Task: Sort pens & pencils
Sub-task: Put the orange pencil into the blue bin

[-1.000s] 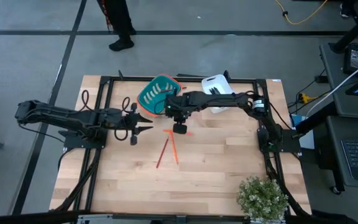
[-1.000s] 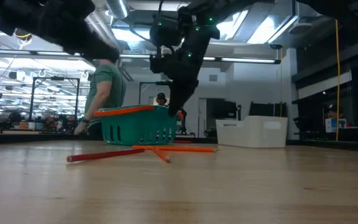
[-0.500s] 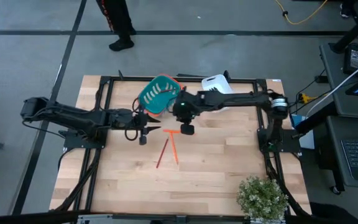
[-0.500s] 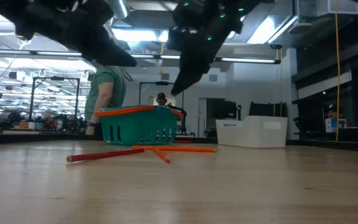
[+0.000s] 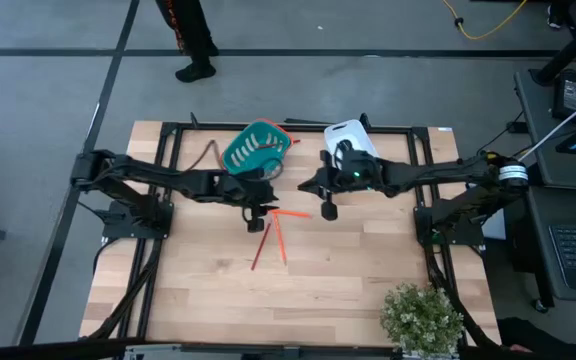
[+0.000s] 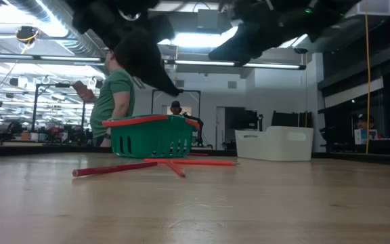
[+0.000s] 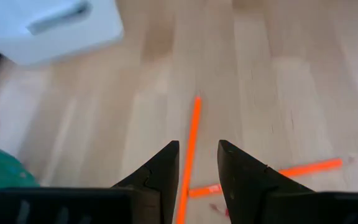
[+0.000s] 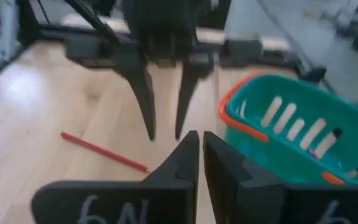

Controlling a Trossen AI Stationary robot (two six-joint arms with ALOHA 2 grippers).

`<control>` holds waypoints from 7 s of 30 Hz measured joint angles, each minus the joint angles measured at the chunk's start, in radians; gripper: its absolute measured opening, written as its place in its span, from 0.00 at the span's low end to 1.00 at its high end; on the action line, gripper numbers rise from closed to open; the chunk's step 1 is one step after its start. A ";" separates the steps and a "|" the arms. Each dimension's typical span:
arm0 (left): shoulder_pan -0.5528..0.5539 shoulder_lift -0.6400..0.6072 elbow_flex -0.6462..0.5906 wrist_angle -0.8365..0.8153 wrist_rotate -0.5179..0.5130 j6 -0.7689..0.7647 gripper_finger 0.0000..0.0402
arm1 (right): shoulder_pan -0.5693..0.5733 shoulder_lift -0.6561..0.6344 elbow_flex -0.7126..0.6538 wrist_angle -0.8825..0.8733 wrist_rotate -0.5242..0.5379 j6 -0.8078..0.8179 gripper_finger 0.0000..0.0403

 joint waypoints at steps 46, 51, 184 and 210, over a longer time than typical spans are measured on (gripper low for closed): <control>0.068 0.492 0.476 -0.483 0.084 0.136 0.27 | 0.000 -0.152 -0.242 0.124 0.000 -0.046 0.06; 0.068 0.492 0.476 -0.483 0.085 0.136 0.27 | 0.000 -0.152 -0.242 0.124 0.000 -0.047 0.06; 0.102 0.390 0.430 -0.509 0.236 0.222 0.00 | 0.001 -0.152 -0.240 0.085 -0.007 -0.020 0.06; 0.174 0.460 0.434 -0.336 0.032 0.262 0.26 | 0.001 -0.152 -0.240 0.085 -0.009 -0.021 0.06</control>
